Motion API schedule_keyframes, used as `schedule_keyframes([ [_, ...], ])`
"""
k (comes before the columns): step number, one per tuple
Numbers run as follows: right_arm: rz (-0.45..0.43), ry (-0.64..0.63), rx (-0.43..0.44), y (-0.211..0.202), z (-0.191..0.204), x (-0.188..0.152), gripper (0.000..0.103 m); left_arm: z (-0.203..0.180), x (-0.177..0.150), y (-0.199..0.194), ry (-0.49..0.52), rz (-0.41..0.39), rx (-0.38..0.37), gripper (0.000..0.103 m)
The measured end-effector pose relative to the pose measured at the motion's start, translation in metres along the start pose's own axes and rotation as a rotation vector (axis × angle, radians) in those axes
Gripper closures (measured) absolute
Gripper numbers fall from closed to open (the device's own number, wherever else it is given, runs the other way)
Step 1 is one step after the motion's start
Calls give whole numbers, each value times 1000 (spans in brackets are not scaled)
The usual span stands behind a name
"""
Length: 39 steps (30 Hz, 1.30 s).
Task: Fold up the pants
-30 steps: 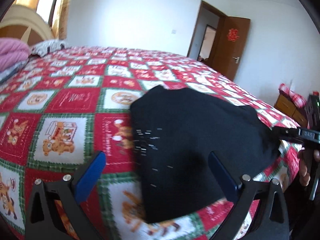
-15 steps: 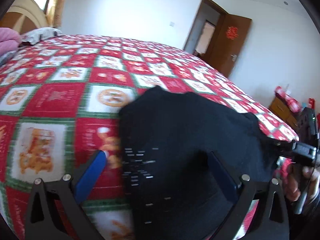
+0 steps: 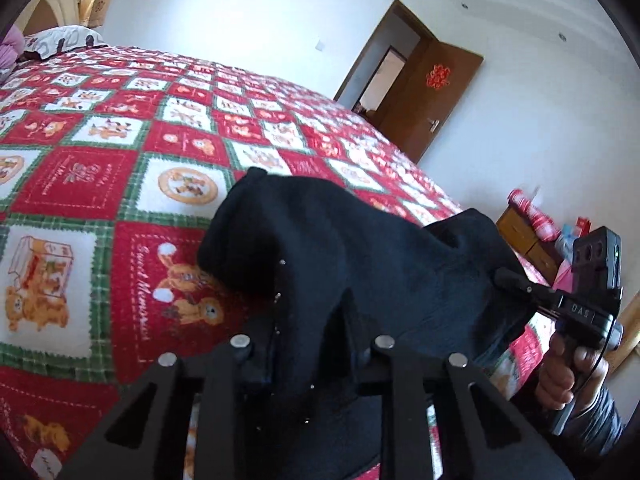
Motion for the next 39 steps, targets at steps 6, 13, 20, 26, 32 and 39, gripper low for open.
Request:
schedule_keyframes([
  [6, 7, -51, 48, 17, 29, 24, 76, 19, 28, -33, -14, -99, 33, 77],
  [13, 64, -130, 141, 91, 87, 54, 77, 71, 57, -60, -18, -175, 159, 77],
  [20, 107, -220, 207, 162, 155, 74, 77, 121, 76, -83, -10, -240, 302, 77],
  [26, 131, -243, 258, 212, 192, 77, 77, 158, 84, -94, -32, -262, 375, 77],
  [32, 173, -204, 283, 249, 200, 64, 77, 184, 76, -84, -47, -208, 422, 76],
  [39, 260, -124, 246, 277, 174, 46, 71, 194, 61, -75, -67, -171, 486, 44],
])
Point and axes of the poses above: each gripper's, at about its wrist camera, not at the fingertips, and y roughly the way its jaws point, z to its left, x to its top, the point moved 3 cm from there along y, roughly the way its jaws point, and after that the axes turned 8 degrees about -z, right-handed, at the moved point
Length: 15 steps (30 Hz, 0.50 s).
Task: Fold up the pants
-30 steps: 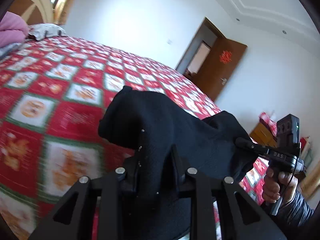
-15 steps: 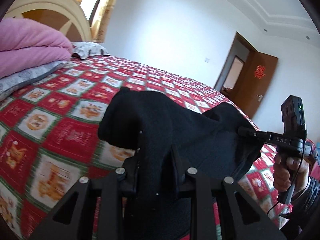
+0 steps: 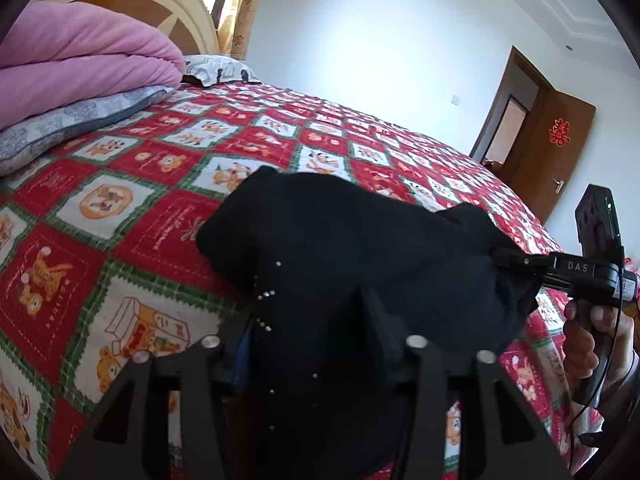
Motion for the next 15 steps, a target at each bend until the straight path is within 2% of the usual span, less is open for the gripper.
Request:
schedule_keyframes([
  [3, 18, 23, -42, 3, -10, -3, 62, 0, -2, 2, 6, 18, 19, 27],
  [5, 23, 31, -47, 4, -13, -4, 61, -1, -3, 3, 19, 31, 46, 16],
  [7, 27, 24, -70, 5, -14, -6, 50, -2, -4, 2, 29, 31, 59, 12],
  [9, 26, 28, -103, 4, -17, -7, 44, 0, -5, 2, 32, 34, 76, 4],
  [12, 49, 60, -130, 7, -26, -9, 32, 3, -6, 0, 29, 40, 84, 3],
  [15, 21, 103, -118, -3, -29, -9, 32, 4, -6, -8, 20, 46, 89, 3],
])
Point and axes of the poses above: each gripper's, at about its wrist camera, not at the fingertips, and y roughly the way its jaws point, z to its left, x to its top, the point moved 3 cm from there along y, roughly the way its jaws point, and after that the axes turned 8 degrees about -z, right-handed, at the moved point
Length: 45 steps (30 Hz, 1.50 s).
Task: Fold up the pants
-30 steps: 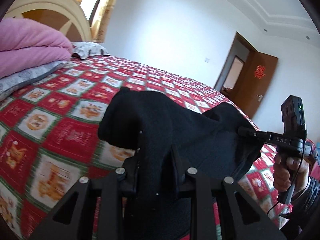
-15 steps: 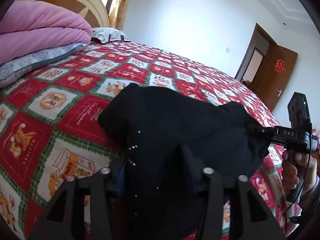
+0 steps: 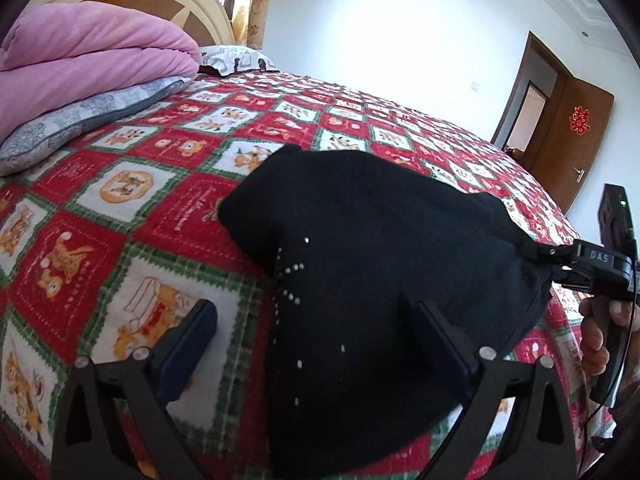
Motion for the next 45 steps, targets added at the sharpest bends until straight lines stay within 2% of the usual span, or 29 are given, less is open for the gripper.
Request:
schedule_keyframes([
  [3, -66, -39, -54, -25, 5, -1, 31, 3, -1, -13, -9, -15, 15, 3],
  [8, -103, -10, -48, -61, 4, -14, 31, 10, 1, -37, -99, -55, 36, 3],
  [11, -135, 14, -53, -85, 6, -26, 31, 5, 1, -57, -107, -95, 39, 3],
  [16, -197, 37, -62, -128, 14, -47, 31, -6, 3, -85, -77, -141, 37, 3],
  [23, -227, 31, -81, -166, 27, -68, 31, -20, 10, -115, -45, -199, 8, 3],
  [30, -277, -65, -92, -200, 63, -86, 31, -36, 15, -137, 0, -249, -15, 2],
  [36, -322, -146, -99, -223, 88, -90, 31, -47, 18, -149, 24, -277, -29, 0],
  [45, -352, -159, -117, -241, 94, -92, 31, -58, 21, -165, 43, -311, -46, 0],
])
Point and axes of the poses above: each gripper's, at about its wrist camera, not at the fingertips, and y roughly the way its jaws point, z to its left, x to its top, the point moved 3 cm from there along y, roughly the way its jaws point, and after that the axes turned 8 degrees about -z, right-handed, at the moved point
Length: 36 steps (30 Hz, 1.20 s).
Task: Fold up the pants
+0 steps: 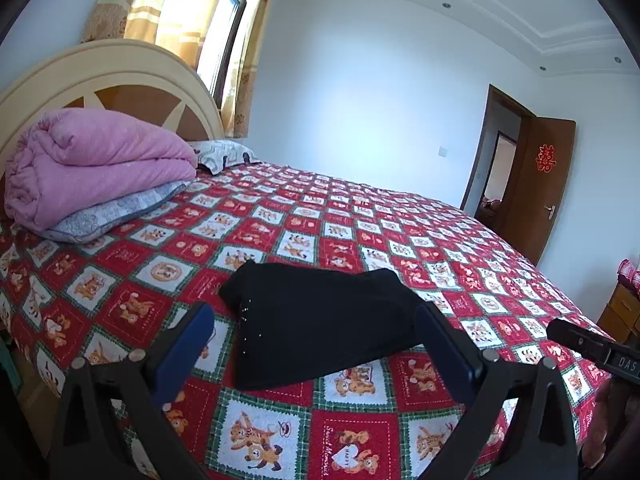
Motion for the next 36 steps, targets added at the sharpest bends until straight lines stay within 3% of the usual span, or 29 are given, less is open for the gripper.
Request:
schedule_keyframes([
  [10, -55, -76, -2, -20, 20, 6, 31, -8, 5, -9, 21, -26, -5, 0],
  [36, -95, -80, -24, -31, 16, 6, 31, -31, 17, -23, 124, -74, 5, 0],
])
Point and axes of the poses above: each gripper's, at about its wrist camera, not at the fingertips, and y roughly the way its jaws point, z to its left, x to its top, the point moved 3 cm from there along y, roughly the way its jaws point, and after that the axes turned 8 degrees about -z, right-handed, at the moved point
